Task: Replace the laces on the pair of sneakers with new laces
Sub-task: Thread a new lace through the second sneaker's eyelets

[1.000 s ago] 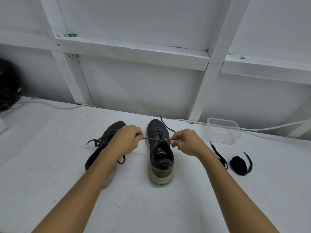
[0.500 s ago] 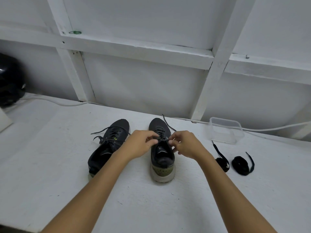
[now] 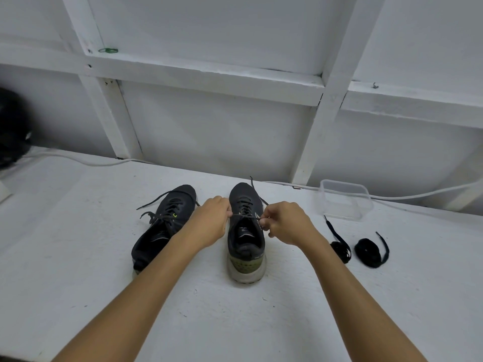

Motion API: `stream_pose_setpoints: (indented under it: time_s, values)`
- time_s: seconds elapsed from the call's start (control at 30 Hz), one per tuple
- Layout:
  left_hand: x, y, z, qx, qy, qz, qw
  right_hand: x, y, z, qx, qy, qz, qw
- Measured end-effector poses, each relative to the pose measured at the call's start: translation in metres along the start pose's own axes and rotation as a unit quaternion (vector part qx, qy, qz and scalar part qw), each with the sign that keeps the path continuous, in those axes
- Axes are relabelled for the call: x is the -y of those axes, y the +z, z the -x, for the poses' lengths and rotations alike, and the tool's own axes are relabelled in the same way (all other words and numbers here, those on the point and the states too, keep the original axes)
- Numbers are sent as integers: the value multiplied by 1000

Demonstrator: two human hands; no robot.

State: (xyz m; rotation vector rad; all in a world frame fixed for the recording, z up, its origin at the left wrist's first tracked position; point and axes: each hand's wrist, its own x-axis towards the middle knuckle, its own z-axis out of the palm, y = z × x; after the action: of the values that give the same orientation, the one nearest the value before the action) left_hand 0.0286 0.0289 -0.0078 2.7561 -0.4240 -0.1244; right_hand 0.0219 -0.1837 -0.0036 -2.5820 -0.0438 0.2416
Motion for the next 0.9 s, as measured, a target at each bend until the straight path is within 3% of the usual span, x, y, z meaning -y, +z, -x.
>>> stream_pose_setpoints:
  time_s: [0.17,0.37,0.53,0.67,0.9]
  values:
    - [-8,6,5,-25,7,-39,999,-1,-4,6,-33,-34,75,996]
    - [10,7,18,-15,32,6,999,-20,0,9,-35,-60,25,997]
    - [14,10,15,-42,-37,-6,998,-29,8,2,-56,-52,61,995]
    - [3,11,10,-99,-94,101,985,-25,9,-1,-103,-54,38,993]
    - [-13,10,-1,-147,-142,221,954,-9,16,-2,-124,12,-215,969]
